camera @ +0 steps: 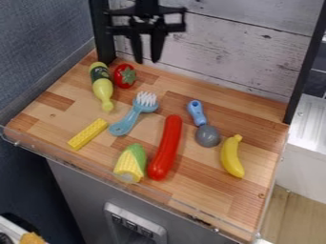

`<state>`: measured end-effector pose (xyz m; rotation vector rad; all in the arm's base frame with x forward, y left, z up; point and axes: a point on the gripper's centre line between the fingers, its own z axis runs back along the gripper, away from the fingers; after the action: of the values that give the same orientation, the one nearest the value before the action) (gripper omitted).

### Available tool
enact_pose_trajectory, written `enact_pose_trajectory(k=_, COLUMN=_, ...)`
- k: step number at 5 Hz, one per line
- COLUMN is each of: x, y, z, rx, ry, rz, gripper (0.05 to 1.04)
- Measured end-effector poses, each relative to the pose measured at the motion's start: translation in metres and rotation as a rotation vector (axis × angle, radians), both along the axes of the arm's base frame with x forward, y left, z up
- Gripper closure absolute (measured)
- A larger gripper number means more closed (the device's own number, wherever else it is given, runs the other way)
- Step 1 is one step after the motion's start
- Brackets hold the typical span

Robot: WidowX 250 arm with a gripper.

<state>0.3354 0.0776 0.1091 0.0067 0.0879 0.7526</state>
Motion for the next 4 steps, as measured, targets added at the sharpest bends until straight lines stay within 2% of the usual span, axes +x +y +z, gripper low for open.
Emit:
enact_pose_trajectory(k=1, x=0.008, y=0.036, z=-0.002, rx=0.012, ry=0.003, rz=0.237, gripper=0.276)
enact_pose_trajectory(k=2, x=0.022, y=0.061, z=-0.008, rx=0.015, ry=0.018, rz=0.396, gripper=0.087)
enact_pose_trajectory(k=3, x=0.038, y=0.076, z=-0.009, rx=0.014, ry=0.012, rz=0.421, gripper=0.084)
enact_pose_trajectory(k=4, x=0.048, y=0.077, z=-0.012, rx=0.004, ry=0.013, rz=0.328, gripper=0.084)
